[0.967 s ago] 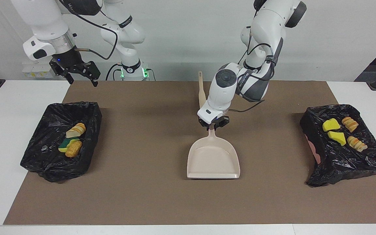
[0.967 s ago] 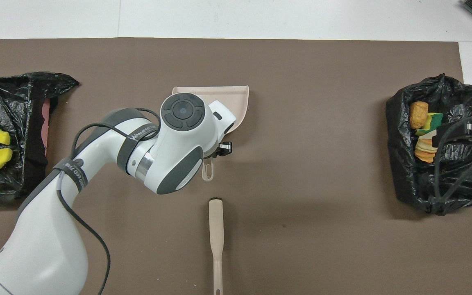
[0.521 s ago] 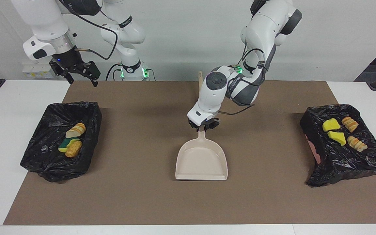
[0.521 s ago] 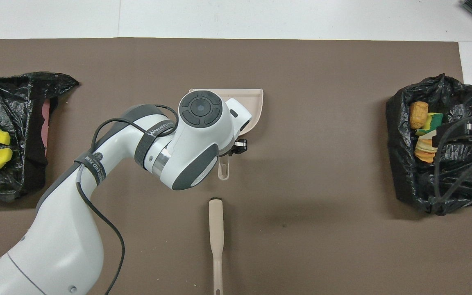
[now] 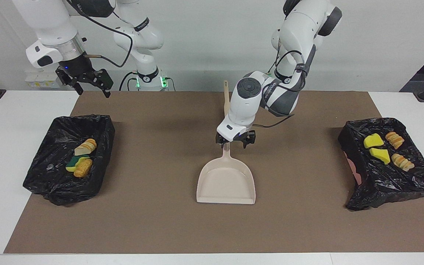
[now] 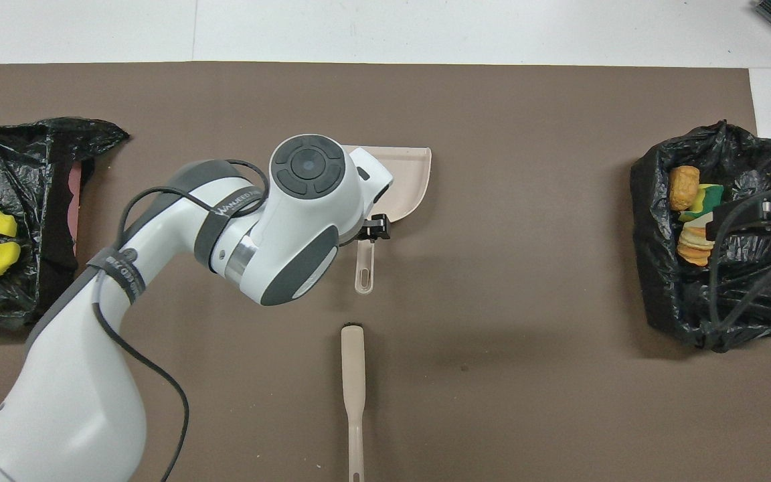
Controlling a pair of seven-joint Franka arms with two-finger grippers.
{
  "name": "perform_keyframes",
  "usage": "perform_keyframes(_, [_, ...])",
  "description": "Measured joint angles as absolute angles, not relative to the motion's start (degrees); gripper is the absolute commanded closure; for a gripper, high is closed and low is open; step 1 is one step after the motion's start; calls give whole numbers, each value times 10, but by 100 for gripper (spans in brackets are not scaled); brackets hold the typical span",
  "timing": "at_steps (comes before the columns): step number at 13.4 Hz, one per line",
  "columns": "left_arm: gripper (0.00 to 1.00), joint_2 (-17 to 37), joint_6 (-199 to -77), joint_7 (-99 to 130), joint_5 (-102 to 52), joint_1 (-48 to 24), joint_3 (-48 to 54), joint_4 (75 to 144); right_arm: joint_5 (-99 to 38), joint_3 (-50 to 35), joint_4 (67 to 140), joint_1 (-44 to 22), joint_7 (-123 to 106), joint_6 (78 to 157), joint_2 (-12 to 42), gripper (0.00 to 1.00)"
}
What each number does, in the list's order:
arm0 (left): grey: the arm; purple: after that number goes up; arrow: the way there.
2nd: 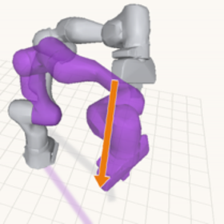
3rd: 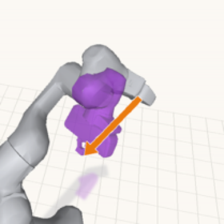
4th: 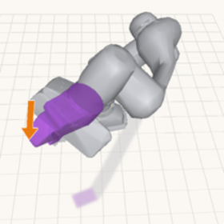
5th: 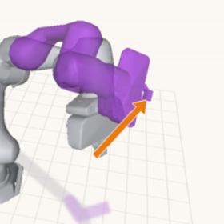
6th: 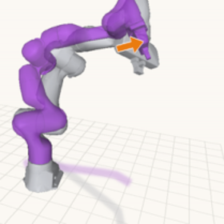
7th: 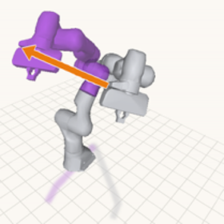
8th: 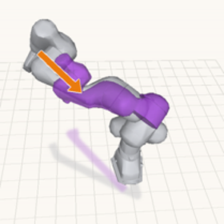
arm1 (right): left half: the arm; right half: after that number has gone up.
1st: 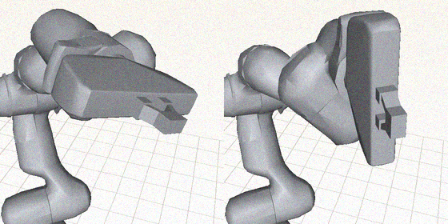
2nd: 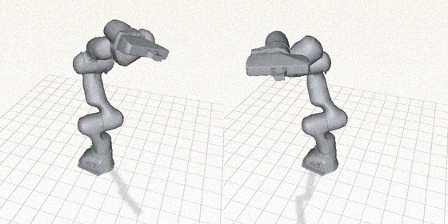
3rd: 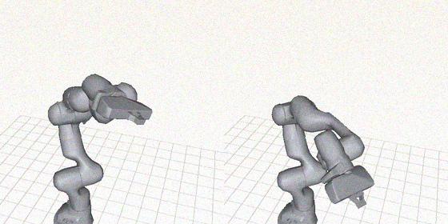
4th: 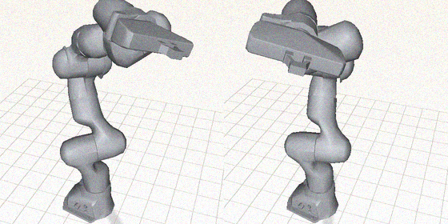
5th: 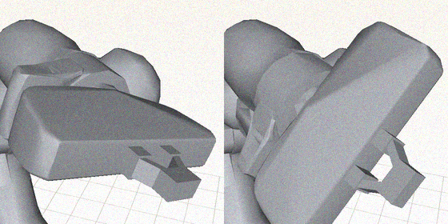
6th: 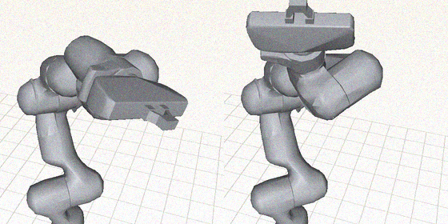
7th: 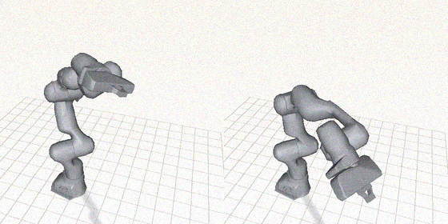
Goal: Sweep and dump trash in bin
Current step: 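Release the dustpan and withdraw the left gripper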
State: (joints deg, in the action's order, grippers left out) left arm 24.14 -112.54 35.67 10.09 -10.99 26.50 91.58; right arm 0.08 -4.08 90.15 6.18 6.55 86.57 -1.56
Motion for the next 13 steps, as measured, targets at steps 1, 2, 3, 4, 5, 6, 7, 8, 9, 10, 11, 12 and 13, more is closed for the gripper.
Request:
perform_keyframes(1, [0,219,-1107,325,101,-110,248,919,1,-41,902,62,65,866,-16,0])
perform_keyframes(2, [0,197,-1091,294,101,-109,232,923,1,-41,902,62,65,866,-16,0])
perform_keyframes(3, [0,169,-1072,261,100,-109,212,929,1,-41,902,62,65,866,-16,0])
perform_keyframes(4, [0,143,-1055,232,96,-109,194,935,1,-41,902,62,65,866,-16,0])
perform_keyframes(5, [0,117,-1037,201,85,-109,174,940,1,-41,902,62,65,866,-16,0])
perform_keyframes(6, [0,92,-1020,167,69,-109,153,944,1,-41,902,62,65,866,-16,0])
perform_keyframes(7, [0,65,-998,131,55,-108,129,947,1,-41,902,62,65,866,-16,0])
perform_keyframes(8, [0,41,-975,94,47,-108,108,949,1,-41,902,62,65,866,-16,0])
perform_keyframes(9, [0,21,-958,64,44,-108,90,949,1,-41,902,62,65,866,-16,0])
perform_keyframes(10, [0,4,-946,40,40,-108,73,949,1,-41,902,62,65,866,-16,0])
perform_keyframes(11, [0,-12,-940,22,36,-108,55,949,1,-41,901,62,65,866,-16,0])
perform_keyframes(12, [0,-26,-934,6,33,-107,38,949,1,-41,902,62,65,866,-16,0])
perform_keyframes(13, [0,-38,-925,-12,32,-103,25,947,1,-41,902,62,65,866,-16,0])
